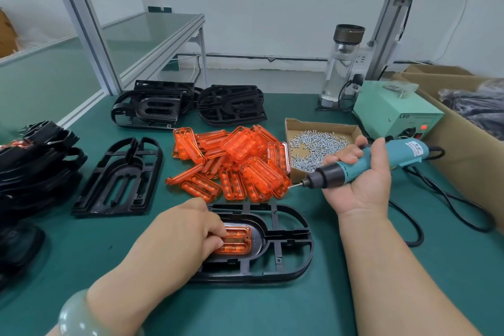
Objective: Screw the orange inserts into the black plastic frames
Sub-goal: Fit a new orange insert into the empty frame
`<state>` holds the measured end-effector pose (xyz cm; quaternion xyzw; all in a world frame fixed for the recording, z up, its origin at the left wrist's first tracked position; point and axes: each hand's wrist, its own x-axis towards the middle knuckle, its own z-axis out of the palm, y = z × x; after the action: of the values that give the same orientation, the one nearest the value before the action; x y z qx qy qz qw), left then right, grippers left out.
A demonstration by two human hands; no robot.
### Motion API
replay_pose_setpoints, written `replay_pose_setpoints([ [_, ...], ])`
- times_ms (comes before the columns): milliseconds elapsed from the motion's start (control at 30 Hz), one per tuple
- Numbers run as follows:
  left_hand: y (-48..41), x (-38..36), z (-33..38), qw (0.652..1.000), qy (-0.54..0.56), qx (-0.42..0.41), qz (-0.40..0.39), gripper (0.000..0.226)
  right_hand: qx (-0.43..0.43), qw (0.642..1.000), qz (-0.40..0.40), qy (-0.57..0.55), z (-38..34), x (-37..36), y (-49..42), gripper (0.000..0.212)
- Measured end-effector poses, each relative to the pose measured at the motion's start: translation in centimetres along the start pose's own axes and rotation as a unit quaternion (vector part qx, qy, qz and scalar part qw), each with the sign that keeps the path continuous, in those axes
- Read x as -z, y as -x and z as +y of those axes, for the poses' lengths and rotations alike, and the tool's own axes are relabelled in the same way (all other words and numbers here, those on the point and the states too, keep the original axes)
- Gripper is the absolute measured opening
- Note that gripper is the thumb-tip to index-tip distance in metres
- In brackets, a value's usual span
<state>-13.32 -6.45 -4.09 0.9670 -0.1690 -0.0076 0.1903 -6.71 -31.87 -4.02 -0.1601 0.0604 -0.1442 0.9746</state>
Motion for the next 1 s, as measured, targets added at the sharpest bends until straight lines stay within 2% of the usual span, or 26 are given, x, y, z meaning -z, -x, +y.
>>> replay_pose_setpoints([
  [133, -0.1, 0.1, 0.4, 1.0, 0.007, 0.004, -0.005, 0.005, -0.001, 1.0, -0.004, 0.001, 0.1, -0.1, 0.1, 0.024],
  [267, -0.1, 0.3, 0.4, 1.0, 0.021, 0.015, -0.012, 0.014, -0.001, 1.0, -0.004, -0.003, 0.0, -0.2, 0.2, 0.025],
  [567, -0.5, 1.1, 1.2, 1.0, 0.005, 0.023, -0.011, 0.016, 0.011, 1.0, -0.012, -0.021, -0.5, 0.0, 0.1, 0.021],
  [700, -3.1, 2.5, 3.6, 0.996, 0.058, -0.008, 0.061, 0.009, 0.014, 1.0, -0.01, -0.024, -0.7, 0.0, -0.2, 0.022],
  [800, -7.1, 2.5, 6.0, 0.992, 0.067, -0.055, 0.087, 0.027, 0.01, 1.0, -0.002, -0.023, -0.8, -0.1, -0.3, 0.021],
  [900, -11.6, 1.8, 8.0, 0.994, 0.053, -0.076, 0.058, 0.035, 0.015, 1.0, 0.004, -0.025, -1.0, -0.2, -0.4, 0.021],
  [1000, -15.4, 0.7, 9.2, 0.995, -0.015, -0.093, 0.023, 0.039, 0.018, 0.999, 0.005, -0.026, -1.1, -0.2, -0.5, 0.021],
])
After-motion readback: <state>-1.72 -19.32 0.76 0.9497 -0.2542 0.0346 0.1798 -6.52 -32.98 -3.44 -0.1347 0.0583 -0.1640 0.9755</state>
